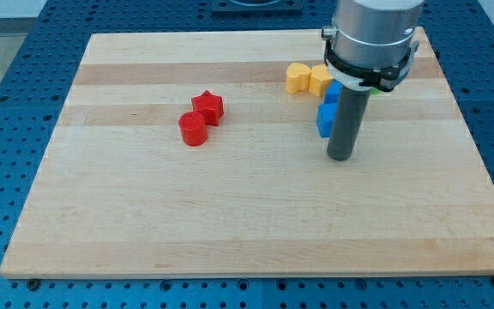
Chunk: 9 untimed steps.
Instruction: Place the cube below the triangle
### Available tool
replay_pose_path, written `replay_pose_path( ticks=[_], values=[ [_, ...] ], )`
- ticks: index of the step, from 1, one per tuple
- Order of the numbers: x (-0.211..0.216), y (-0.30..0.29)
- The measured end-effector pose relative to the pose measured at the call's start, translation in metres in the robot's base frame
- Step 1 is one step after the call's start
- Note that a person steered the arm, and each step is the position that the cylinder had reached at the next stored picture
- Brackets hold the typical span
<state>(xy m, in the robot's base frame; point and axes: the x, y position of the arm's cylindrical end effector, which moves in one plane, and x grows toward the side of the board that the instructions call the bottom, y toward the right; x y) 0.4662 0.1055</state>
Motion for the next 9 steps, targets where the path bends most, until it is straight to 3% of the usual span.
replay_pose_path(
  ticks=[5,9],
  values=[
    [-0.039,-0.02],
    [-0.041,-0.002]
  ],
)
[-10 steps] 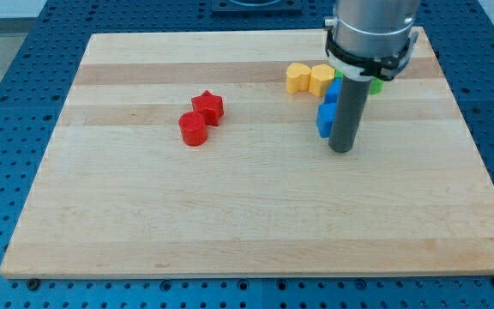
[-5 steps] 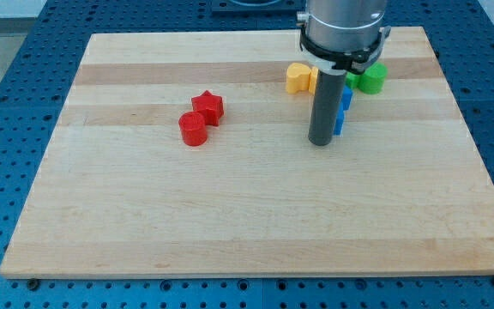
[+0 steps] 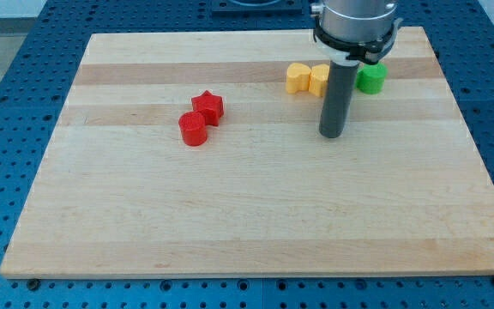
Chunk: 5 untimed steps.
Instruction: Place the cube below the triangle
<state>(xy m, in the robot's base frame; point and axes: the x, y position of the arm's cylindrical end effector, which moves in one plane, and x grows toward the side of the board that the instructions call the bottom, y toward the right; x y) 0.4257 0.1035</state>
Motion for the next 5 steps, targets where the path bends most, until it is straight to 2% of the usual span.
replay_pose_path(
  ticks=[5],
  values=[
    [0.006,0.01]
  ],
)
